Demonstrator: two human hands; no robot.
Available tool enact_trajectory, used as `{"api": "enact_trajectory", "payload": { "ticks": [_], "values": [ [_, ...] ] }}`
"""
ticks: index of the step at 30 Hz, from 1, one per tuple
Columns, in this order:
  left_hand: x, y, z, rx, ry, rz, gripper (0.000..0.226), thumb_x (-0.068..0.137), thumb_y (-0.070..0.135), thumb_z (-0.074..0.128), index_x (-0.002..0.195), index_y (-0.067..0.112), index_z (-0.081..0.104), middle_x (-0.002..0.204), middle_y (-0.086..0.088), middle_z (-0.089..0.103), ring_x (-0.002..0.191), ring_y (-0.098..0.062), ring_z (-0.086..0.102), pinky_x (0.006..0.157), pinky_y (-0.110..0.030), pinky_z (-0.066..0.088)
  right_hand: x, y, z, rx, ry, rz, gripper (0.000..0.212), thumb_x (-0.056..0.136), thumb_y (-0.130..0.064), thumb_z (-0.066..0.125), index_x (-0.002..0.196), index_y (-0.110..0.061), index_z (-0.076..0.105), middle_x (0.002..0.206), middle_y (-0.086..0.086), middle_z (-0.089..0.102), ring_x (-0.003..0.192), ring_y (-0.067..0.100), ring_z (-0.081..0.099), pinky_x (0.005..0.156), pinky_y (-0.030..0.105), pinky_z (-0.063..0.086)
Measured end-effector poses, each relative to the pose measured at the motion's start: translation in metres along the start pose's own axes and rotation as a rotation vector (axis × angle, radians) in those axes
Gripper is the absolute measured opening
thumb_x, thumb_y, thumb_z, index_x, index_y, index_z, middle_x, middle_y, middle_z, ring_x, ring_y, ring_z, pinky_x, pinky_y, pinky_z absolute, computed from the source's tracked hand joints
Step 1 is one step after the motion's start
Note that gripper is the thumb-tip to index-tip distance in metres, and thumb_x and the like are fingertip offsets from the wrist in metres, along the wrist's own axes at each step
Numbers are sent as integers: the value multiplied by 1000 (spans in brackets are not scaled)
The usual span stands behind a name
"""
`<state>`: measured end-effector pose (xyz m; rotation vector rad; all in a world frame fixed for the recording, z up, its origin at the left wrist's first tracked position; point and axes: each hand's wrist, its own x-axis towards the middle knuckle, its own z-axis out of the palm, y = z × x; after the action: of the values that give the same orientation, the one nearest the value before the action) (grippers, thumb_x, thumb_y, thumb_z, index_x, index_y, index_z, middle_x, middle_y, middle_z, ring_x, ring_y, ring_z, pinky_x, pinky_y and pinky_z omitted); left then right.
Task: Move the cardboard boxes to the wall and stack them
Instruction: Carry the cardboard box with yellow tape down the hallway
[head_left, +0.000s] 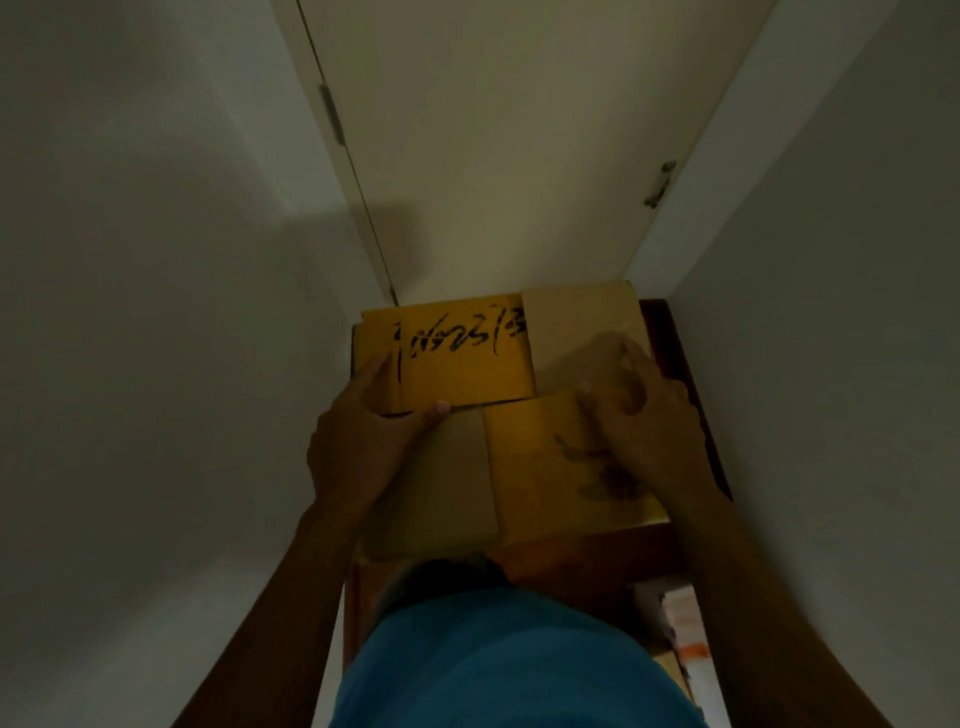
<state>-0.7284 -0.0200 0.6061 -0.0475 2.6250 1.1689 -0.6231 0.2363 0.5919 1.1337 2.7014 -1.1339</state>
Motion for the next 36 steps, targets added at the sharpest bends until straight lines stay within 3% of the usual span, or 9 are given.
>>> {"api": "enact_trajectory", "payload": {
  "ticks": [3,7,11,13,15,20,25,29,36],
  "values": [
    [39,13,23,-38,-14,-16,96,60,68,77,144,45,38,146,-1,51,126,-30,55,97,-47,46,58,-11,-1,-67,-18,22,90,68,-90,43,146,-58,13,137,15,48,118,43,53,97,59,46],
    [118,54,51,-137,-14,22,92,66,58,81,146,41,39,147,3,48,129,-26,51,99,-43,44,145,-38,-19,-70,45,-6,78,77,-77,51,146,-58,20,140,14,44,123,40,49,100,59,44],
    [199,104,72,-226,-91,46,100,55,72,78,143,49,37,148,3,48,130,-26,51,101,-51,48,225,-66,-51,-74,92,8,74,80,-74,54,146,-57,24,139,12,44,123,39,49,101,60,43],
    [230,120,82,-258,-105,47,100,56,67,81,144,46,38,149,3,47,130,-24,50,102,-50,48,259,-75,-56,-116,116,14,74,80,-74,53,146,-57,23,139,12,44,123,39,48,102,60,41],
    [252,128,90,-258,-81,25,99,59,61,82,145,42,39,150,1,45,132,-25,48,103,-50,47,289,-81,-55,-118,83,1,77,79,-74,53,147,-55,22,140,12,44,124,39,48,103,59,42],
    [280,126,101,-251,5,-163,101,58,71,76,146,44,35,148,0,46,131,-28,50,104,-52,44,366,-101,-35,-197,-114,-80,90,67,-85,41,149,-52,20,139,12,49,117,39,53,97,58,46],
    [266,125,116,-284,224,-422,94,71,55,78,151,34,32,155,-2,38,138,-30,41,107,-46,36,433,-133,-3,-270,-420,-260,85,69,-82,49,145,-60,17,137,6,50,115,34,56,97,55,48],
    [226,129,130,-356,492,-650,94,65,60,80,146,41,37,150,-2,45,133,-29,48,102,-45,42,453,-164,20,-325,-629,-468,86,67,-82,52,144,-60,19,152,3,37,132,31,45,106,53,42],
    [137,145,174,-420,894,-913,91,57,68,79,138,51,41,140,2,57,124,-26,57,96,-49,50,423,-196,52,-413,-907,-797,72,76,-74,54,140,-60,25,146,6,39,129,35,46,103,56,44]
  ]
}}
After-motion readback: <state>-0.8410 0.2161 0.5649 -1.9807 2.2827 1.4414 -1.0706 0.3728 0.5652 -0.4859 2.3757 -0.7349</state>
